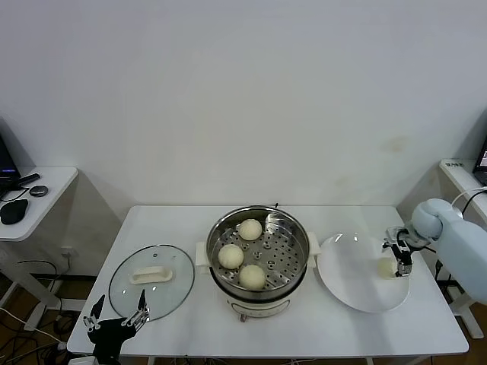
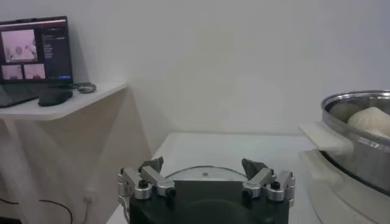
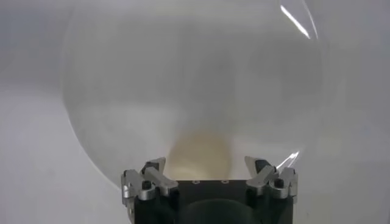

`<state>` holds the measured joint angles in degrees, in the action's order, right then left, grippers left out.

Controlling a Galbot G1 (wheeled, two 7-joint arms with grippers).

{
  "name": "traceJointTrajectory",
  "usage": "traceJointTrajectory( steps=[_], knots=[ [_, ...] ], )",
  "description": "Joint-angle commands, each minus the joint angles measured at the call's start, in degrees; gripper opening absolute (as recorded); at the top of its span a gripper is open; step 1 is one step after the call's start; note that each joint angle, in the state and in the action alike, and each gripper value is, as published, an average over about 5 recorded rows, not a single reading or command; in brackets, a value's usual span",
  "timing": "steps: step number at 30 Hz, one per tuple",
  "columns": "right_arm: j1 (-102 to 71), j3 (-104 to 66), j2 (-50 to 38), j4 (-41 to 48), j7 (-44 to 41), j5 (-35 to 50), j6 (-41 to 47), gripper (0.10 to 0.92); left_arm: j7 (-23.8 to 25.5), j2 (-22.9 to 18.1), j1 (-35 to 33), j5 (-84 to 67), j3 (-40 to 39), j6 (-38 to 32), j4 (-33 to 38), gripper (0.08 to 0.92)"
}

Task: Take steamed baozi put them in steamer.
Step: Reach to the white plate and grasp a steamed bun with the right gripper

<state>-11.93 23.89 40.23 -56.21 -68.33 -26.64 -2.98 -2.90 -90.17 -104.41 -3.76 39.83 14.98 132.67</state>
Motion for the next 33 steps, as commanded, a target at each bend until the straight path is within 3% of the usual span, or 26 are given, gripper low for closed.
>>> traceJointTrajectory(
  steps=[1,22,33],
  knots=[
    [-1.3,-0.9,0.4,1.6,1.8,-2.5,-1.8,0.823,0.0,-0.1,0.0,0.1,-0.1,-0.1,-0.1,0.823],
    [-1.7,-0.8,1.2,2.0,1.3,-1.1,-1.1,0.807,0.0,-0.1,0.6,0.3,-0.2,-0.1,-0.9,0.823],
    [0.0,-0.3,-0.5,0.2,-1.6,4.2,0.4,0.515,0.0,0.0,1.1,0.1,-0.3,-0.1,-0.9,0.823]
  ],
)
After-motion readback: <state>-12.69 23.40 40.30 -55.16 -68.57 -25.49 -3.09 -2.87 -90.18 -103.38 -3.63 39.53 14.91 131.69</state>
